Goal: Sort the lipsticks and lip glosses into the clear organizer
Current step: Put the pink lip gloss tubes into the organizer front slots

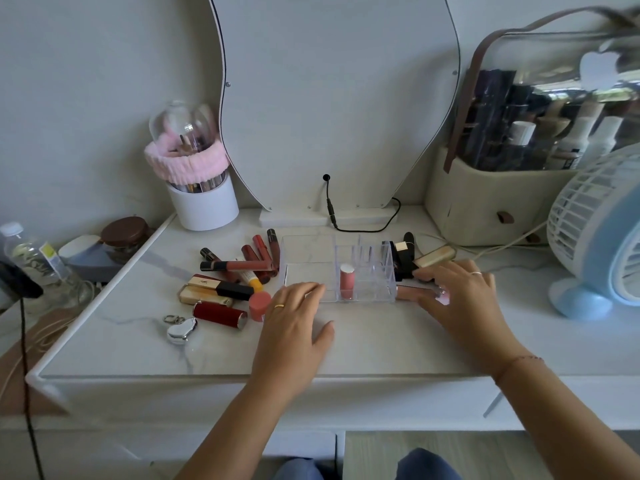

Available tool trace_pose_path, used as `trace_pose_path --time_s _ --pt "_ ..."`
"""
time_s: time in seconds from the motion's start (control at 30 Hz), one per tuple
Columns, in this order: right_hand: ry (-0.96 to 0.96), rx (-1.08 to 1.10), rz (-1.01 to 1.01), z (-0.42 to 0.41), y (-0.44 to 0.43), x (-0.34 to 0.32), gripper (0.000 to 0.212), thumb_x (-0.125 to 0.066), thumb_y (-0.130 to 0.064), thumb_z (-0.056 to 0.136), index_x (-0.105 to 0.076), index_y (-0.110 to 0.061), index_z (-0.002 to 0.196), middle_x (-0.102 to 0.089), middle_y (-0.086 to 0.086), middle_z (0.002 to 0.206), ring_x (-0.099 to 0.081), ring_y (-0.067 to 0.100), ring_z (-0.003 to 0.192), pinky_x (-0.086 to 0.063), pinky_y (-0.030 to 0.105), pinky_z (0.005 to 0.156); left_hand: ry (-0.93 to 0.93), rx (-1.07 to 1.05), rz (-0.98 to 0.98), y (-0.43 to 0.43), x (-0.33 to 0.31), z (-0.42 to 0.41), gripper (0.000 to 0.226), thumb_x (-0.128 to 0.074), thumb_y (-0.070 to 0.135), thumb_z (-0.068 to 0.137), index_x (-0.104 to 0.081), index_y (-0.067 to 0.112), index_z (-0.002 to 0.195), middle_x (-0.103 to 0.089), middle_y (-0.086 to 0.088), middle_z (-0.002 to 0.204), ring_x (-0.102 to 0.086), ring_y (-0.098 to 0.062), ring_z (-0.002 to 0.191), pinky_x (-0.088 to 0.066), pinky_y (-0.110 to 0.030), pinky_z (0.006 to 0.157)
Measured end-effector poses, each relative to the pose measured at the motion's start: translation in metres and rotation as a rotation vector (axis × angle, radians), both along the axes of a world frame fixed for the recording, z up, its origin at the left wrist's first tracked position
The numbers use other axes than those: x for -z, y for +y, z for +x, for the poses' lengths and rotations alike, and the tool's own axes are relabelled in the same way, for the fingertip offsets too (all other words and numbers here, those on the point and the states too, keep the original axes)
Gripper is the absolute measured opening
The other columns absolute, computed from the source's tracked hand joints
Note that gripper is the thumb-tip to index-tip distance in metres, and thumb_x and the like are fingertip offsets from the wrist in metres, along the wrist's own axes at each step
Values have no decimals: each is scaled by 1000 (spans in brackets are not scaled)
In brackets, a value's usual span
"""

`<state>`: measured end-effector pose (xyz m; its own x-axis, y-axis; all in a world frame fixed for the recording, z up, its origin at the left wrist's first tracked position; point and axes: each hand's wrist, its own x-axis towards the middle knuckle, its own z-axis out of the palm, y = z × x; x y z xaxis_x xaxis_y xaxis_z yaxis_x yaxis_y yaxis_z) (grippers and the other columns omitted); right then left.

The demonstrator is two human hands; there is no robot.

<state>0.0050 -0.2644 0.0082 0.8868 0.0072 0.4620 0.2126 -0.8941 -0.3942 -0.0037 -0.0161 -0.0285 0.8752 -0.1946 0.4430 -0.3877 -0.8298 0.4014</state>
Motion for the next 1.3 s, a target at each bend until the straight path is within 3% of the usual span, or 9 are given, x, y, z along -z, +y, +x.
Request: trace_pose_path --time_s 0.13,0.3,0.47,0.6,0.77,0.83,0.97,1.13,1.3 --pt "41 -45 -113 -1 -11 7 23 -71 -24 76 -69 -24 99 -69 -7 94 -52 19 102 -18 21 78 5 -6 6 0 -1 0 52 -58 32 85 -44 20 133 -46 6 134 -35 -16 129 -32 -31 105" --pt "-26 -29 -70 -3 -3 4 14 -70 -28 78 -70 -25 92 -69 -12 85 -54 17 96 -20 29 78 5 -6 9 0 -3 -1 52 -59 30 85 -44 19 134 -47 5 134 -35 -17 129 -31 -30 105" --pt "-48 -55 269 -12 3 -12 18 -70 -29 76 -65 -25 92 -64 -16 80 -59 10 76 -47 27 70 2 -3 5 0 -2 -2 51 -58 30 85 -44 20 133 -47 7 133 -34 -14 128 -28 -25 102" --pt "-99 -135 460 -15 17 -23 15 -67 -36 73 -59 -38 86 -68 -21 77 -55 1 69 -42 8 61 -13 -1 -4 -1 -4 -2 49 -61 27 84 -48 18 130 -50 5 130 -38 -16 125 -27 -24 100" --pt "-1 -220 658 -6 33 -21 15 -68 -19 80 -54 -23 86 -73 -23 83 -64 3 77 -49 14 68 -11 7 -4 0 -5 -3 49 -60 28 84 -48 18 131 -50 6 130 -37 -16 125 -26 -25 102" --pt "39 -237 795 -1 36 -19 18 -69 -9 79 -53 -14 84 -75 -11 86 -69 7 82 -52 17 70 -10 10 -5 0 -4 -2 49 -60 27 84 -48 18 131 -50 5 130 -37 -16 125 -26 -25 102" --pt "165 -339 1103 6 38 -18 19 -68 -6 80 -58 -17 91 -69 14 101 -68 18 94 -51 32 84 -14 12 -9 -1 -5 -2 49 -61 27 84 -48 19 131 -50 5 129 -38 -15 125 -26 -24 101" --pt "233 -407 943 6 40 -16 33 -58 -13 88 -61 -31 116 -67 2 113 -59 16 108 -48 19 91 -21 14 -8 0 -3 -1 49 -61 28 84 -48 19 130 -51 5 129 -38 -15 124 -27 -25 101" --pt "210 -406 840 5 42 -15 30 -54 -26 91 -56 -38 119 -62 9 106 -58 20 103 -48 32 91 -22 12 -6 0 -3 -1 49 -61 29 84 -48 19 131 -50 6 129 -38 -16 125 -29 -27 101"
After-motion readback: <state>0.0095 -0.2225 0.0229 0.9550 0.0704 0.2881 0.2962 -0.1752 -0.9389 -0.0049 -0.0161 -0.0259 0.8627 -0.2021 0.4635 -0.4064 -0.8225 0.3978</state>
